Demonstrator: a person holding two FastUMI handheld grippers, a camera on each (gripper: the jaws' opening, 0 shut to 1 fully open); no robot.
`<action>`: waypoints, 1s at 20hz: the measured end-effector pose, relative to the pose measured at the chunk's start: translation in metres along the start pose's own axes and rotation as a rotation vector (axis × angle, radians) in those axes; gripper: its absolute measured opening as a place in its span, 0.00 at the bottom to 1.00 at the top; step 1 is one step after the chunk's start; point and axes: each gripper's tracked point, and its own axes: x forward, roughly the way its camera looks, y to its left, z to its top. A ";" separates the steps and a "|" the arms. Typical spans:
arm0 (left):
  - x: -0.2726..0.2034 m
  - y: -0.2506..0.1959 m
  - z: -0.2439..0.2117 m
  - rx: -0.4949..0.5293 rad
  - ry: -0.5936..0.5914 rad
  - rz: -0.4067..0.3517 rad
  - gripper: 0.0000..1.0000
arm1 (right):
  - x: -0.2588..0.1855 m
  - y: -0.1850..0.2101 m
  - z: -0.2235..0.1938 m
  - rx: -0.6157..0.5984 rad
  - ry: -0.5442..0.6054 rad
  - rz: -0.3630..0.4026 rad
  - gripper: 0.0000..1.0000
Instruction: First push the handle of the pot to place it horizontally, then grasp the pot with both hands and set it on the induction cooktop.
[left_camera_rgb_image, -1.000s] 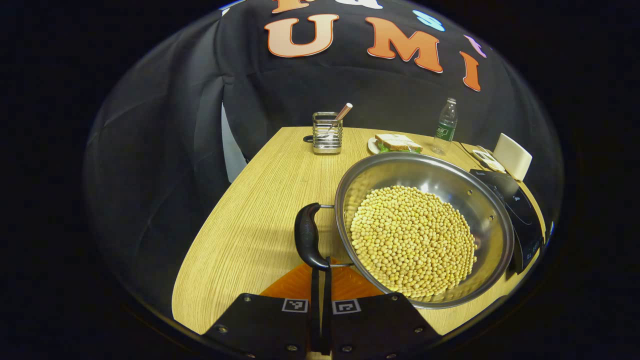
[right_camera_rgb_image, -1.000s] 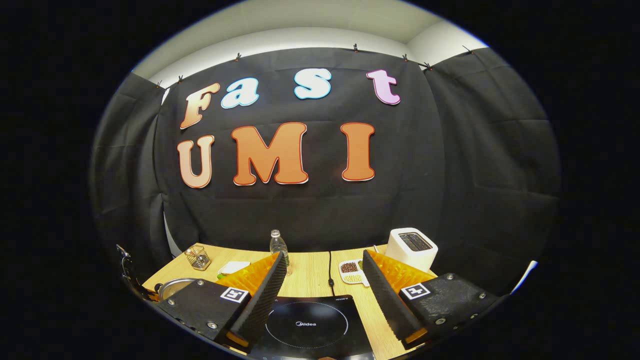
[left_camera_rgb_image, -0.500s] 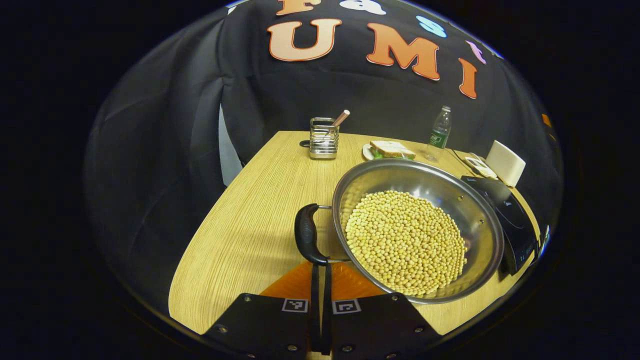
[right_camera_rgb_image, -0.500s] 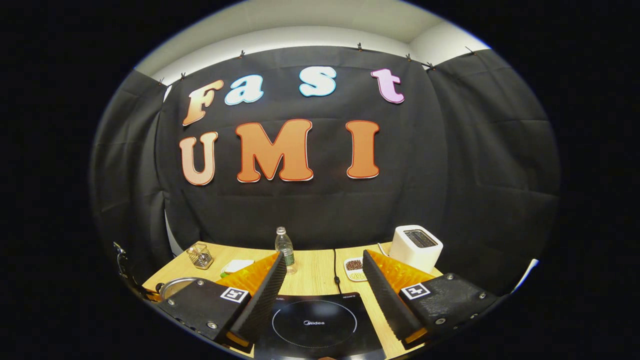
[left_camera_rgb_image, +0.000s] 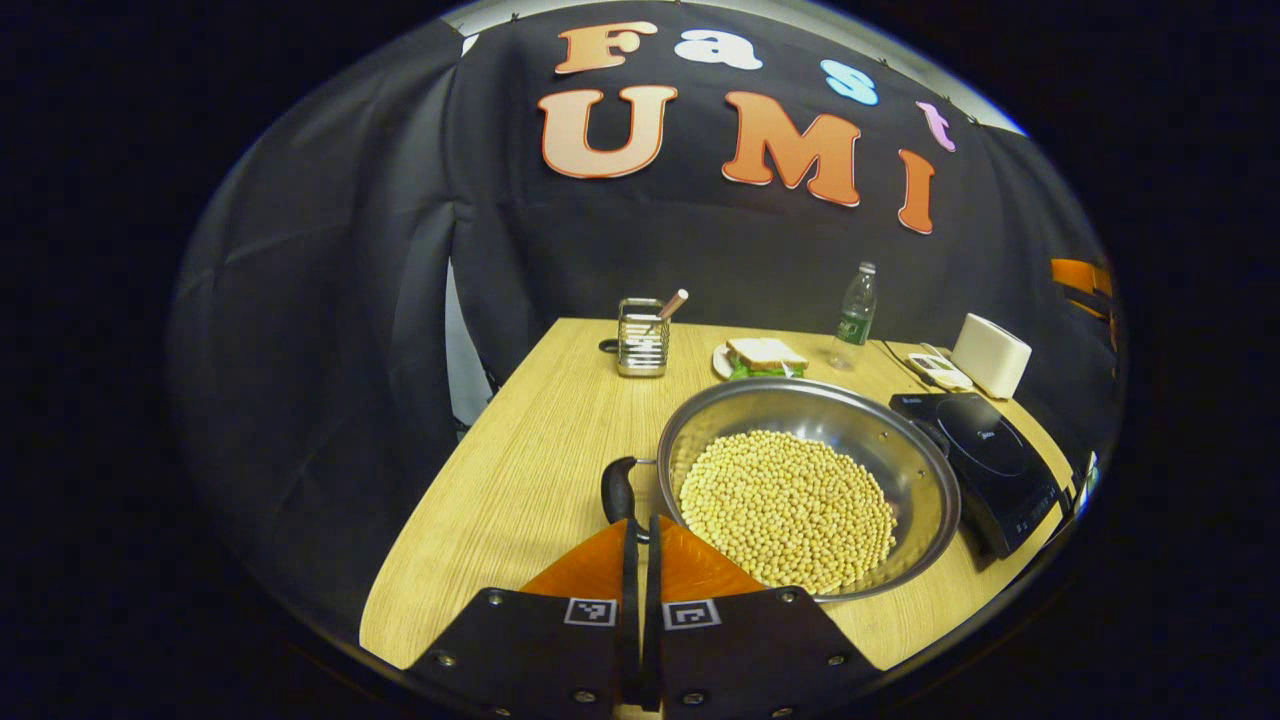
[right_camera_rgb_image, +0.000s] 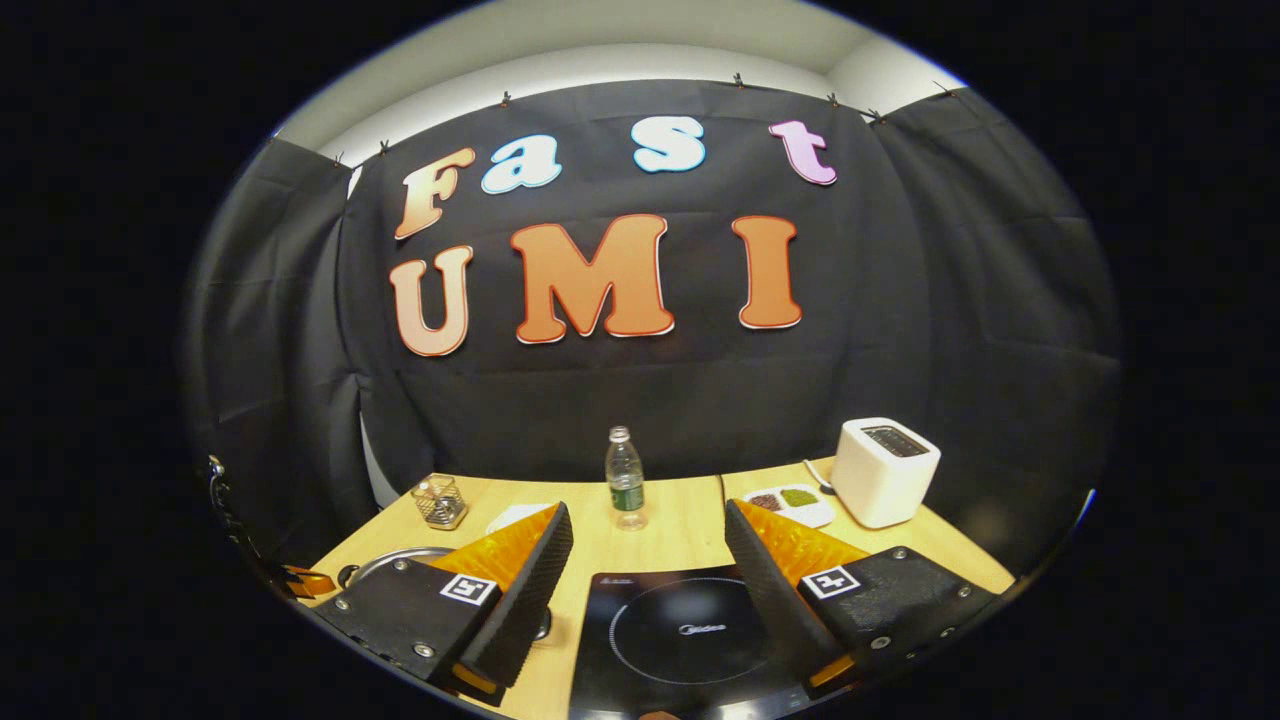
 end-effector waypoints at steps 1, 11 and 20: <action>0.001 -0.003 0.001 -0.005 -0.006 -0.007 0.02 | 0.003 0.009 -0.011 -0.005 0.011 0.006 0.95; 0.040 -0.004 0.003 -0.045 -0.018 -0.030 0.44 | 0.032 0.090 -0.121 0.028 0.188 0.050 0.96; 0.073 0.010 -0.012 -0.062 0.033 -0.035 0.93 | 0.067 0.117 -0.200 -0.063 0.360 0.025 0.96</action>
